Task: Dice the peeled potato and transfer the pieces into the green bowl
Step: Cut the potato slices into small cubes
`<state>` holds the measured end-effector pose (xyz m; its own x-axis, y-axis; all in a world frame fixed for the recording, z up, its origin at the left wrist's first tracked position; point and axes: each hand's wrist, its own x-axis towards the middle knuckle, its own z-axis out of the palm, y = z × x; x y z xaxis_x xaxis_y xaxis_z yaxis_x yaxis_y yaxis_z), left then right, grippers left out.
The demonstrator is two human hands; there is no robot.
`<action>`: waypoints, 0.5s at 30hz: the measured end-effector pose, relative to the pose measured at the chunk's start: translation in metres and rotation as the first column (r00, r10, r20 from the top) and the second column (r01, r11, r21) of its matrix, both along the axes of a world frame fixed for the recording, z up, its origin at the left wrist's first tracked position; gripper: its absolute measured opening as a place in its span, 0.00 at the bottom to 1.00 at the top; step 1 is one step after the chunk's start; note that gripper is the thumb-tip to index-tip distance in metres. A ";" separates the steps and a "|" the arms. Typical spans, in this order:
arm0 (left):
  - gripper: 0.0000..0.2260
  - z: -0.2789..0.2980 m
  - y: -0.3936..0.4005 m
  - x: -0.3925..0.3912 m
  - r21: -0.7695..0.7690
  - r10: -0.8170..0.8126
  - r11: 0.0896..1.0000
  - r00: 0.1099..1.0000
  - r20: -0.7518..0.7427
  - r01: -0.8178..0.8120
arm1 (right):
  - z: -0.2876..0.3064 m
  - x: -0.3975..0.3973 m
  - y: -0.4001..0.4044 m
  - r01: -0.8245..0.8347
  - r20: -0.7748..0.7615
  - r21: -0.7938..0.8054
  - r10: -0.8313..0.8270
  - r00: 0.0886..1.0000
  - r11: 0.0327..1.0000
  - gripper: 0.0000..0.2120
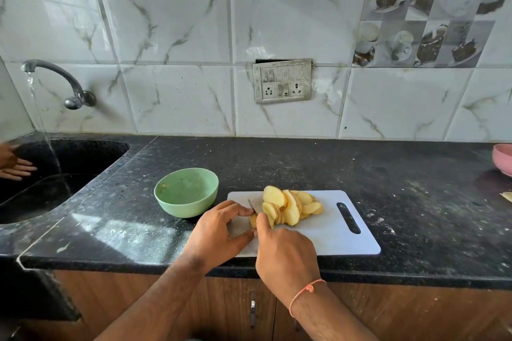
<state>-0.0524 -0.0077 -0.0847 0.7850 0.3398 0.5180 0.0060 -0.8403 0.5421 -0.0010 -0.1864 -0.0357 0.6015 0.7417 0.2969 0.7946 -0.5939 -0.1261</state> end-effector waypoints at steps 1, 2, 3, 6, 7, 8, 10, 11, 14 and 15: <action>0.18 0.000 0.001 0.001 -0.002 0.000 1.000 1.000 -0.003 0.000 | 0.000 0.000 -0.002 -0.006 -0.001 -0.003 0.006 1.000 1.000 0.23; 0.18 -0.001 0.001 0.001 -0.002 -0.003 1.000 1.000 -0.009 0.003 | 0.000 0.000 -0.004 -0.011 -0.004 -0.008 0.011 1.000 1.000 0.23; 0.18 -0.002 0.001 0.002 0.001 -0.008 1.000 1.000 -0.014 0.008 | -0.001 0.000 -0.006 -0.015 -0.006 -0.010 0.015 1.000 1.000 0.22; 0.18 -0.002 0.001 0.001 0.003 -0.009 1.000 1.000 -0.005 0.009 | -0.001 -0.002 -0.010 -0.022 -0.030 -0.007 0.022 0.999 1.000 0.21; 0.18 -0.002 0.001 0.001 0.002 -0.008 1.000 1.000 -0.001 0.008 | 0.000 -0.001 -0.008 -0.022 -0.034 -0.004 0.022 0.999 1.000 0.21; 0.17 -0.002 0.001 0.001 0.000 -0.008 1.000 1.000 0.003 0.008 | 0.001 0.000 -0.006 -0.022 -0.036 0.002 0.022 0.999 1.000 0.21; 0.17 -0.002 0.001 0.001 -0.005 -0.007 1.000 1.000 0.006 0.007 | 0.002 0.004 0.000 -0.024 -0.025 0.010 0.024 0.999 1.000 0.23; 0.18 -0.002 0.001 0.001 -0.008 -0.007 1.000 1.000 0.006 0.007 | 0.001 0.004 0.001 -0.023 -0.023 0.011 0.023 0.999 1.000 0.23; 0.18 -0.002 0.002 0.002 -0.026 0.000 1.000 1.000 0.002 0.000 | -0.002 0.003 -0.003 -0.021 -0.043 0.009 0.021 0.999 1.000 0.23; 0.18 -0.002 0.003 0.002 -0.033 0.000 0.999 1.000 -0.001 0.000 | -0.004 0.002 -0.007 -0.022 -0.047 0.003 0.022 0.999 1.000 0.23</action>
<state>-0.0500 -0.0050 -0.0868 0.7858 0.3561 0.5057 0.0063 -0.8222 0.5692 0.0012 -0.1933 -0.0395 0.5987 0.7539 0.2705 0.8003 -0.5762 -0.1655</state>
